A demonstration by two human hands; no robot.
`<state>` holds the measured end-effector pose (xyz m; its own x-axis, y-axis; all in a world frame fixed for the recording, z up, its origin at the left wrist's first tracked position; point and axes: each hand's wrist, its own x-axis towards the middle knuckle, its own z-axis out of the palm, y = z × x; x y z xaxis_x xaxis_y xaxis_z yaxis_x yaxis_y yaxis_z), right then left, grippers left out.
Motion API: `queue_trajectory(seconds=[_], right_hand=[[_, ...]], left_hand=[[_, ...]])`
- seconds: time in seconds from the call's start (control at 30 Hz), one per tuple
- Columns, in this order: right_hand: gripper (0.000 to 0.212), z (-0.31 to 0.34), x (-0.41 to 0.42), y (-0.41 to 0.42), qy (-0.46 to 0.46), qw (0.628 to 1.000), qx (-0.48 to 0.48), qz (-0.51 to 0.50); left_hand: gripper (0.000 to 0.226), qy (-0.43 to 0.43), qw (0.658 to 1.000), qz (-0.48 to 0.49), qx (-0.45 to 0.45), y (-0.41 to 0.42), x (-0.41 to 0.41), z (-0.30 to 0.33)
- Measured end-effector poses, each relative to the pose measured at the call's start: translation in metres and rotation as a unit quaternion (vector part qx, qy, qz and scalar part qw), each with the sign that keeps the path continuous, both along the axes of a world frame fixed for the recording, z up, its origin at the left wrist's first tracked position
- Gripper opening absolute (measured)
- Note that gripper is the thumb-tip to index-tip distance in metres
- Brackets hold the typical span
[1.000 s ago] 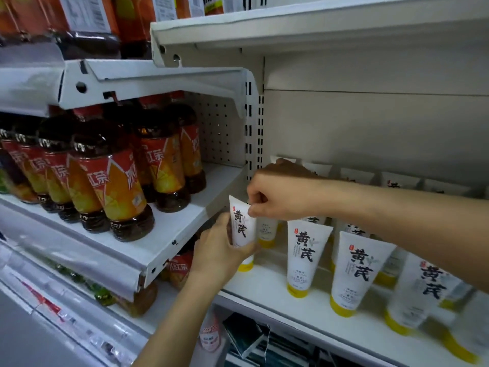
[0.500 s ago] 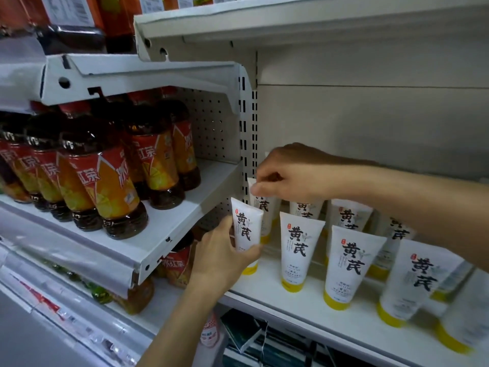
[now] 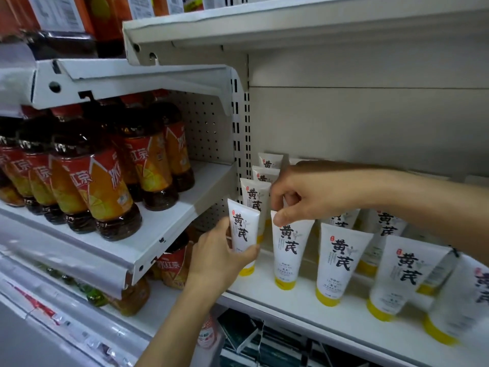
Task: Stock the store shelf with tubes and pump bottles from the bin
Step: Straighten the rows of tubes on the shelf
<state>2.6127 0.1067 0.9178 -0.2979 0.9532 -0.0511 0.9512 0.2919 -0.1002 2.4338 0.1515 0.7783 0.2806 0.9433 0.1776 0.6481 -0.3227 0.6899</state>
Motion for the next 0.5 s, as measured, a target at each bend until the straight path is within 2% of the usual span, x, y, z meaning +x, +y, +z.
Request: queue_trajectory(seconds=[0.2,0.5], right_hand=[[0.015,-0.0086,-0.0028,-0.0013,0.002,0.999,0.047,0.013],[0.013,-0.0084,-0.0031,-0.0049,-0.005,0.998,0.061,0.013]], left_hand=[[0.050,-0.017,1.000,-0.001,-0.008,-0.0021,-0.0008,-0.0008],[0.051,-0.018,1.000,-0.004,-0.007,-0.0019,-0.0007,-0.0011]])
